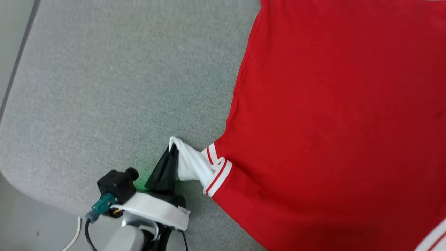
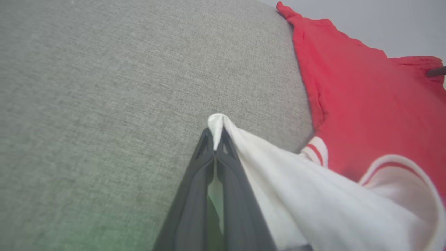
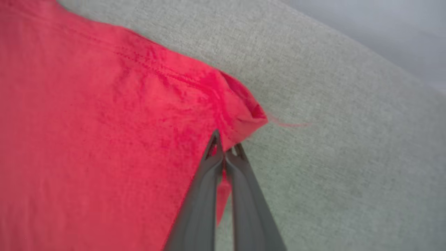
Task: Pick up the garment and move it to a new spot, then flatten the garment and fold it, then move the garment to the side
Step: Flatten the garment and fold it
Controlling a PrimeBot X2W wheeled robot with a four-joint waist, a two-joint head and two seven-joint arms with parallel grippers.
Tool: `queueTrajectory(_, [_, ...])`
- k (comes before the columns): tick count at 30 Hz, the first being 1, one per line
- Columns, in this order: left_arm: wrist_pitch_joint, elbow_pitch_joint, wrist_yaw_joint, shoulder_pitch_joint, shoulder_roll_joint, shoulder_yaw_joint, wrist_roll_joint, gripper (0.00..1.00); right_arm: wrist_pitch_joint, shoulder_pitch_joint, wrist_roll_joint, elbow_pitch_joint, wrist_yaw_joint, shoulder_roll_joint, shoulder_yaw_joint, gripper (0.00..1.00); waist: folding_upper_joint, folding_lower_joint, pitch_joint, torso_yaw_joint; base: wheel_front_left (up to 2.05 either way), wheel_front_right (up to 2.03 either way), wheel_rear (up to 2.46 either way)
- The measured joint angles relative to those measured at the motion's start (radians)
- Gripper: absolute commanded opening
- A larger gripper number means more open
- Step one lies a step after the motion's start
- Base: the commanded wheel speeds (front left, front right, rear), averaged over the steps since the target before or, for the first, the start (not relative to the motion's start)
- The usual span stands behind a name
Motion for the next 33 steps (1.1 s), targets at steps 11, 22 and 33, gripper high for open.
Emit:
queueTrajectory(11, [0.012, 0.006, 0.041, 0.095, 0.044, 0.035, 0.001, 0.0, -0.211, 0.318, 0.198, -0.157, 0.0, -0.146, 0.077, 0.0, 0.0, -0.0001, -0.201, -0.07, 0.0, 0.0, 0.0])
queueTrajectory(22, [0.03, -0.022, 0.084, 0.228, 0.085, 0.079, -0.027, 0.0, -0.329, 0.816, 0.317, -0.26, 0.0, -0.201, -0.033, 0.0, 0.0, -0.0003, -0.363, -0.168, 0.0, 0.0, 0.0])
queueTrajectory(33, [0.038, -0.045, 0.1, 0.273, 0.1, 0.09, -0.042, 0.0, -0.338, 1.199, 0.33, -0.284, 0.0, -0.127, -0.121, 0.0, 0.0, -0.0003, -0.412, -0.23, 0.0, 0.0, 0.0])
